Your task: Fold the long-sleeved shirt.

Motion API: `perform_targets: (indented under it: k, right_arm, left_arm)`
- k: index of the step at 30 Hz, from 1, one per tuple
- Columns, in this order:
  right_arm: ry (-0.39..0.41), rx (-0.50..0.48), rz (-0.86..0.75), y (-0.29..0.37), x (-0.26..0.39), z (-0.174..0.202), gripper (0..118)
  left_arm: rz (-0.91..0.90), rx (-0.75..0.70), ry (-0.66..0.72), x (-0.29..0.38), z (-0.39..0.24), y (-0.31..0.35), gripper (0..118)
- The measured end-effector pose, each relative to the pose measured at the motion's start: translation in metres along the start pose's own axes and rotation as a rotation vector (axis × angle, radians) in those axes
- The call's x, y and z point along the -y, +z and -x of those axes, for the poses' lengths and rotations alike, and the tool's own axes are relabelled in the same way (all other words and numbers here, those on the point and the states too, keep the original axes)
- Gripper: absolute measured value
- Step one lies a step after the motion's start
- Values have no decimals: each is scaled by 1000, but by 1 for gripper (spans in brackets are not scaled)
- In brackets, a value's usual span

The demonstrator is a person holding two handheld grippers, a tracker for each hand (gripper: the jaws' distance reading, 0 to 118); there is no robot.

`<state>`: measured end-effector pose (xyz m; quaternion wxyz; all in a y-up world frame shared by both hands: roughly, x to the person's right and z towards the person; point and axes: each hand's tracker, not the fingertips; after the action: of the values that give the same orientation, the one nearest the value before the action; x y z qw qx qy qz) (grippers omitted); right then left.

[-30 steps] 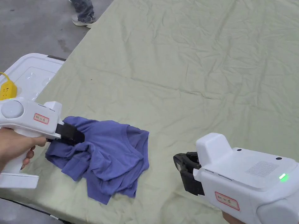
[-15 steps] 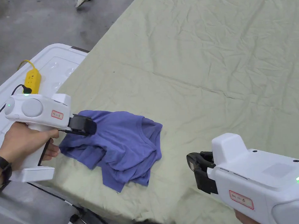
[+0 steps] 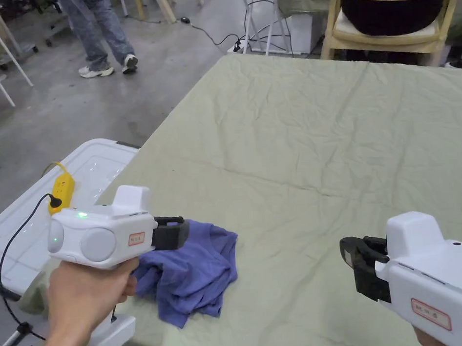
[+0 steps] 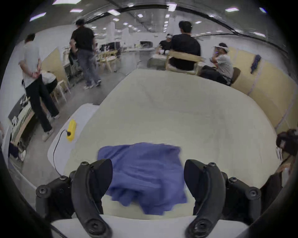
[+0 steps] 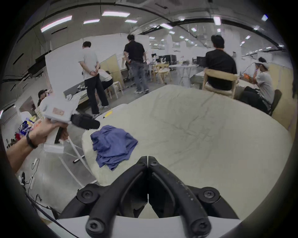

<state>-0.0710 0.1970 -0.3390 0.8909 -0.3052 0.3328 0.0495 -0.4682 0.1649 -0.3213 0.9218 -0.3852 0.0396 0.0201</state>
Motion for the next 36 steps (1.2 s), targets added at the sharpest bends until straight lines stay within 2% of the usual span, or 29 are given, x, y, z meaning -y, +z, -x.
perform_targets:
  k: [2, 4, 6, 8, 10, 12, 14, 18, 26, 31, 33, 36]
  right_arm:
    - [-27, 56, -45, 29, 2, -18, 1]
    - [-81, 122, -82, 57, 5, -36, 1]
    - [-102, 172, -139, 84, 8, -52, 1]
    - [-113, 271, -181, 116, 10, -68, 1]
    - [-112, 344, -217, 139, 13, -81, 1]
    - [-124, 403, -247, 161, 15, -96, 1]
    - [-138, 469, -278, 185, 17, -111, 1]
    - [-153, 573, -321, 218, 17, -135, 1]
    - [-155, 669, -353, 248, -10, -182, 1]
    - [-138, 693, -367, 248, -46, -201, 1]
    - [-140, 693, -386, 246, -57, -207, 1]
    - [-148, 678, -400, 241, -71, -213, 1]
  left_arm:
    - [-48, 25, -5, -4, -37, 14, 92]
    - [-100, 76, -22, -8, -71, 21, 86]
    - [-138, 121, -39, -13, -105, 30, 80]
    - [-198, 174, -63, -19, -148, 40, 67]
    - [-230, 215, -86, -25, -178, 46, 46]
    - [-244, 271, -120, -32, -211, 51, 30]
    - [-279, 280, -151, -40, -242, 56, 27]
    - [-340, 345, -270, -60, -289, 69, 6]
    - [-455, 360, -260, -132, -326, 88, 1]
    - [-527, 292, -203, -179, -323, 96, 1]
    - [-548, 254, -130, -187, -315, 99, 1]
    - [-555, 197, -115, -188, -303, 97, 1]
